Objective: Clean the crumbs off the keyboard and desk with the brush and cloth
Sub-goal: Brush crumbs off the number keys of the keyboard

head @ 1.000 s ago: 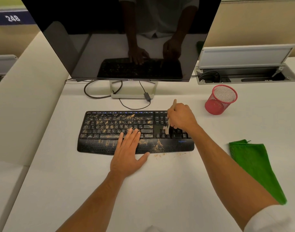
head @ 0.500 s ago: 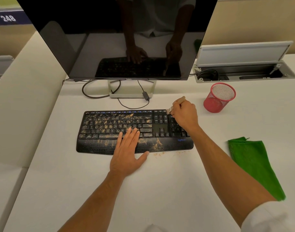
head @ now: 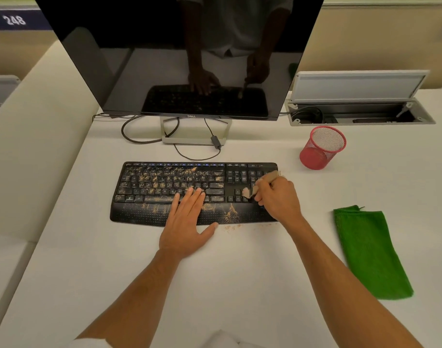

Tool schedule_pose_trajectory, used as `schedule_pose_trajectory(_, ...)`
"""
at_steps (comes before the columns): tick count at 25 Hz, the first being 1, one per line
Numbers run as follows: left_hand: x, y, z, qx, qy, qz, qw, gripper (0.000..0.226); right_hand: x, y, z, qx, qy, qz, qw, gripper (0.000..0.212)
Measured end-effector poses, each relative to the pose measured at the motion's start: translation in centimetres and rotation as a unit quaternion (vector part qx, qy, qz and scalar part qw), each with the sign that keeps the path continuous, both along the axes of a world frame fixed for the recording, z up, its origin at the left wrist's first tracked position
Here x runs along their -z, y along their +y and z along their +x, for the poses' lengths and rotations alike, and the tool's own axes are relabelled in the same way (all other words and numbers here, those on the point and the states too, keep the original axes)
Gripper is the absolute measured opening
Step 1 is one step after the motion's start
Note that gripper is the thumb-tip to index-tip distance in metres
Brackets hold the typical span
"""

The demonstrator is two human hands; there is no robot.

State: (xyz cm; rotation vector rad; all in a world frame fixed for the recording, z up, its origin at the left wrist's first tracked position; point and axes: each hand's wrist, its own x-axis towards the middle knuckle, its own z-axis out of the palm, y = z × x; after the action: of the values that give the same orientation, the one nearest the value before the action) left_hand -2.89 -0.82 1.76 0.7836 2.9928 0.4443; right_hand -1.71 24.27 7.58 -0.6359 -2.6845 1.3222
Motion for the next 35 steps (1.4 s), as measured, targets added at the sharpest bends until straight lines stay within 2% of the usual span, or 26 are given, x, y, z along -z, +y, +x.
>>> schedule_pose_trajectory(3,0.1,-0.1,0.1,0.000,0.002,0.002,1.000,0.082,-0.9,0.3,0.6,0.000,-0.014,0.017,1.000,0.049)
schedule_pose_trajectory(12,0.2,0.0,0.2,0.001,0.012,0.003,1.000,0.082,0.9,-2.1,5.7,0.014,0.064,-0.009,0.998,0.035)
schedule_pose_trajectory(17,0.2,0.0,0.3,0.001,0.016,0.005,1.000,0.082,1.2,-1.6,7.5,0.045,0.092,-0.058,0.993,0.029)
schedule_pose_trajectory(21,0.3,-0.1,0.3,0.002,0.019,0.007,1.000,0.082,1.1,-0.1,8.7,0.099,0.145,0.051,0.983,0.018)
schedule_pose_trajectory(23,0.3,0.0,0.3,0.001,0.016,0.010,1.000,0.082,1.6,0.1,9.2,0.103,0.120,0.123,0.980,0.016)
schedule_pose_trajectory(25,0.3,0.1,0.3,0.000,0.015,0.013,1.000,0.082,2.3,-0.4,9.3,0.088,0.104,0.177,0.975,0.018)
schedule_pose_trajectory(29,0.3,0.0,0.3,-0.001,0.016,0.010,1.000,0.082,3.2,-3.5,8.9,0.004,0.155,0.223,0.962,0.028)
schedule_pose_trajectory(33,0.2,0.0,0.3,0.002,0.020,0.018,1.000,0.081,3.4,-6.5,9.5,-0.079,0.153,0.173,0.970,0.030)
schedule_pose_trajectory(35,0.2,0.0,0.3,0.002,0.015,0.014,1.000,0.081,3.3,-6.2,9.5,-0.078,0.158,0.133,0.975,0.028)
